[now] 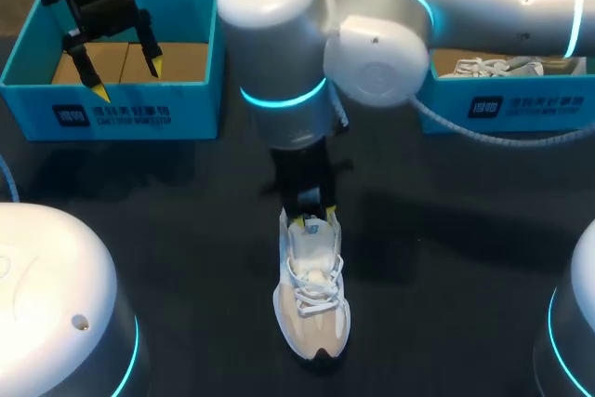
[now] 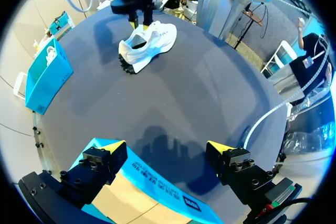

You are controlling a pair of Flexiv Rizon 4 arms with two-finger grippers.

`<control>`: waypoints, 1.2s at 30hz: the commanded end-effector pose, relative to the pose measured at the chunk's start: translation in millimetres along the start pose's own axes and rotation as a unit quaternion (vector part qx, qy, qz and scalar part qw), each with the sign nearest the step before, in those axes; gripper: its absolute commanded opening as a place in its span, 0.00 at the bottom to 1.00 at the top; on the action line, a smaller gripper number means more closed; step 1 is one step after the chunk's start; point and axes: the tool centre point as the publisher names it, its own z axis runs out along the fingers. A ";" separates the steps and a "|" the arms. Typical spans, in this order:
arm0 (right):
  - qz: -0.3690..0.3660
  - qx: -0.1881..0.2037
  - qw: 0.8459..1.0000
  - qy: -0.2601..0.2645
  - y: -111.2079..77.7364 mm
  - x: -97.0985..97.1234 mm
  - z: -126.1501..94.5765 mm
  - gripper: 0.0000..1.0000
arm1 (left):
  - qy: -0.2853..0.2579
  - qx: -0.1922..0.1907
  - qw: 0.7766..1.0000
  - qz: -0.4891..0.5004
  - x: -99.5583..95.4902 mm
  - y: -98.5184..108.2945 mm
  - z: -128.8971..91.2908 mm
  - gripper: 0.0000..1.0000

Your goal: Take the shoe out of the shoebox, open the shoe tongue, remove and reinsert the insole, then place the shoe into the shoebox

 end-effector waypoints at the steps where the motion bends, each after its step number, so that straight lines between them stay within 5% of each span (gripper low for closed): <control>1: -0.136 -0.012 0.991 -0.003 4.9 -19.7 -30.4 0.80 | 0.001 0.000 1.000 0.000 -0.4 0.5 -0.3 1.00; 2: -0.167 -0.021 0.986 -0.006 8.0 -22.1 -32.5 1.00 | 0.001 0.000 1.000 0.000 -0.4 0.5 -0.3 1.00; 9: -0.356 -0.063 0.932 -0.014 20.0 -33.7 -39.4 1.00 | 0.001 0.000 1.000 0.000 -0.4 0.5 -0.3 1.00; 13: -0.454 -0.075 0.888 -0.001 29.6 -39.3 -34.8 1.00 | 0.001 0.000 1.000 0.000 -0.4 0.5 -0.3 1.00; 22: -0.552 -0.082 0.830 -0.018 53.5 -37.7 -25.1 1.00 | 0.001 0.000 1.000 0.000 -0.4 0.5 -0.3 1.00; 29: -0.582 -0.085 0.808 -0.028 61.8 -37.2 -18.5 1.00 | 0.001 0.000 1.000 0.000 -0.4 0.5 -0.3 1.00; 36: -0.582 -0.084 0.809 -0.009 75.3 -38.4 1.5 1.00 | 0.001 0.000 1.000 0.000 -0.4 0.5 -0.3 1.00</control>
